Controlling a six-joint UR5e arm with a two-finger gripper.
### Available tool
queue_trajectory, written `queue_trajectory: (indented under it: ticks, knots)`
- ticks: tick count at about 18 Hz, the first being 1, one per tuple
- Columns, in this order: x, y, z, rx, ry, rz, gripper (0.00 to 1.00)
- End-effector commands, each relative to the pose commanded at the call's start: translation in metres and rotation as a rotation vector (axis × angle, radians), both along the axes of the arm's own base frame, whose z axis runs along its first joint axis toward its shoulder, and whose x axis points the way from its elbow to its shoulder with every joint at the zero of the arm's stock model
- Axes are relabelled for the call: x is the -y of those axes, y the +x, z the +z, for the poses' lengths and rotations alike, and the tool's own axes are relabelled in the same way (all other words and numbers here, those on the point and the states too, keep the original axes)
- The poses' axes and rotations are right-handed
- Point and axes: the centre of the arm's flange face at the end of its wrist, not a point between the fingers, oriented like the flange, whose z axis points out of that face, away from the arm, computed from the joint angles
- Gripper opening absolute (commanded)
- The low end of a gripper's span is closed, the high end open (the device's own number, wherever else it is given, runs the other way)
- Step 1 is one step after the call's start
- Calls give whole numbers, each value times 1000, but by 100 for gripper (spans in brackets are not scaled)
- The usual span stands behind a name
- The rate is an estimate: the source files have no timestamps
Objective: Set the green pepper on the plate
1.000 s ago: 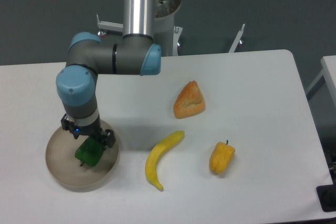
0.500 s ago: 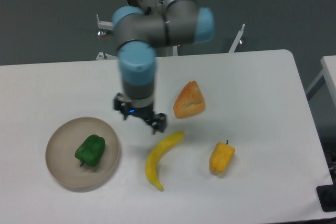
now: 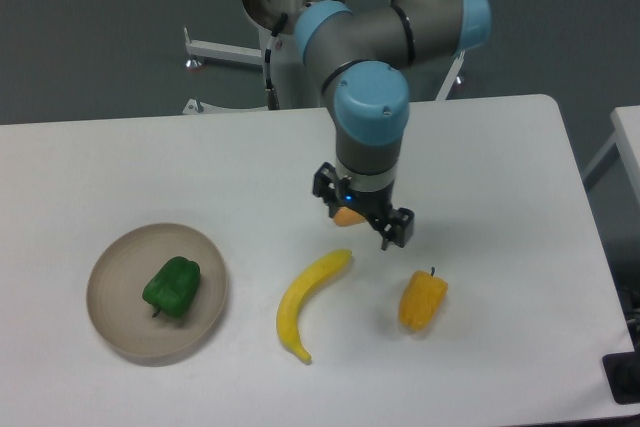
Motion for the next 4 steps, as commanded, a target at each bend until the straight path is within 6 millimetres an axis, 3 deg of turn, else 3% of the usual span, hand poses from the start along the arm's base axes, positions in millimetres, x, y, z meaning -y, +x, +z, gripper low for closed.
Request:
queue_trajectory:
  ticks: [4]
  knots:
    - [-3,0,-7,0,-2,0,96]
